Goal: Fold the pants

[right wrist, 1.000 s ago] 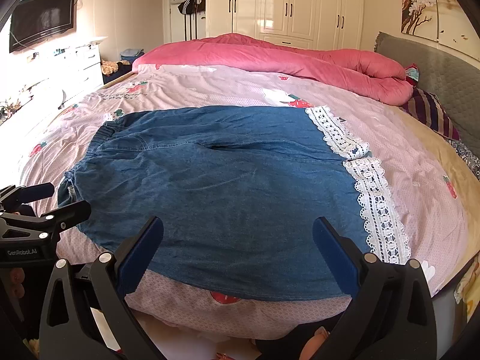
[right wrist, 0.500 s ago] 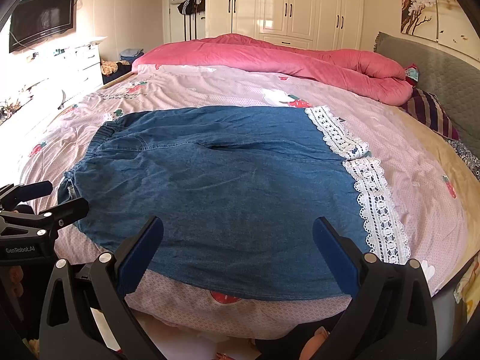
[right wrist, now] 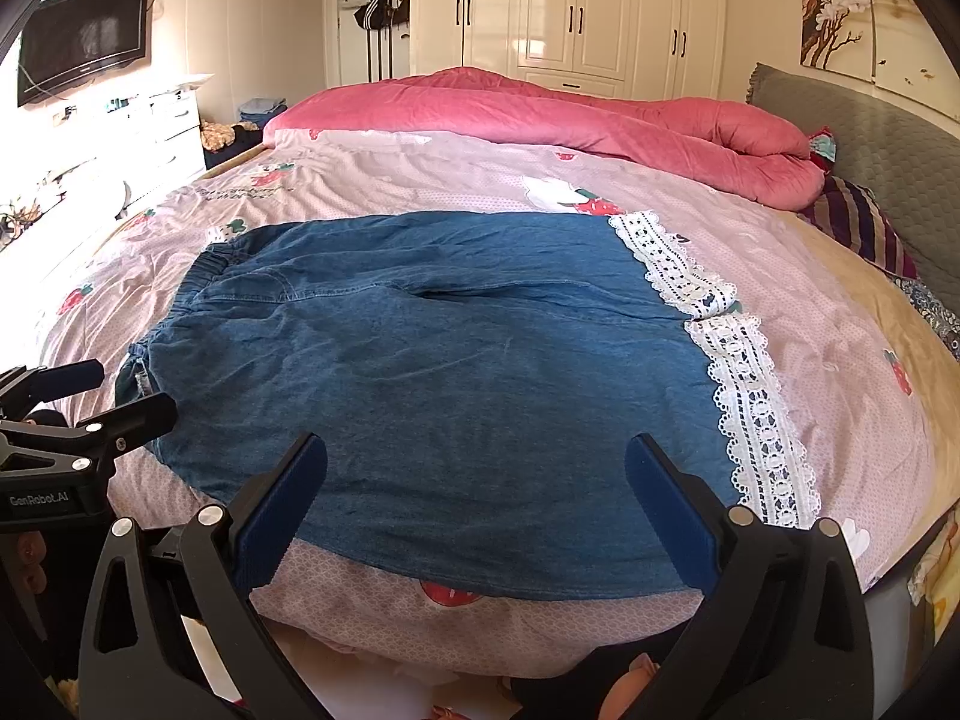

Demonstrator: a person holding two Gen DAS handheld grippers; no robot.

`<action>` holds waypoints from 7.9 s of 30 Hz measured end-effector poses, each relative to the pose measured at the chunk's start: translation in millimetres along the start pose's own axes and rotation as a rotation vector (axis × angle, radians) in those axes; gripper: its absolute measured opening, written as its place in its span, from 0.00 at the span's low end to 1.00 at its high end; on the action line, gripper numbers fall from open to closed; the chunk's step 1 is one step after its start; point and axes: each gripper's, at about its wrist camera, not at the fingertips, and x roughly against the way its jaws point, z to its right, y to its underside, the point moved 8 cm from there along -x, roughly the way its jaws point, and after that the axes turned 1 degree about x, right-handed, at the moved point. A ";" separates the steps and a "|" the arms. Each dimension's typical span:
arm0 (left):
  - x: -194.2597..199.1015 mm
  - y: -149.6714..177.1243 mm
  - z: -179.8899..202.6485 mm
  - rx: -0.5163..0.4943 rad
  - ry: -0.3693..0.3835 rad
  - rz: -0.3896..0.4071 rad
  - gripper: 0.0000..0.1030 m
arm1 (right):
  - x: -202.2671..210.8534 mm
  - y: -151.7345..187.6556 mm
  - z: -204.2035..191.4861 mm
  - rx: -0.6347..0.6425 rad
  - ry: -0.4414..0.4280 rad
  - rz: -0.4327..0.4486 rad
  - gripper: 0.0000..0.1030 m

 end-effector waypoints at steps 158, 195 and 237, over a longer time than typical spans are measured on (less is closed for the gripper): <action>-24.4 -31.5 -15.5 -0.245 0.116 -0.012 0.59 | -11.5 6.8 -93.3 0.206 -0.602 -0.113 0.49; -46.1 -24.4 97.9 -0.314 0.367 -0.061 0.63 | -74.7 -95.9 63.1 -0.058 -0.259 -0.072 0.74; -73.1 -10.3 99.8 -0.279 0.489 -0.104 0.06 | -26.7 -84.8 207.5 -0.296 -0.224 -0.074 0.07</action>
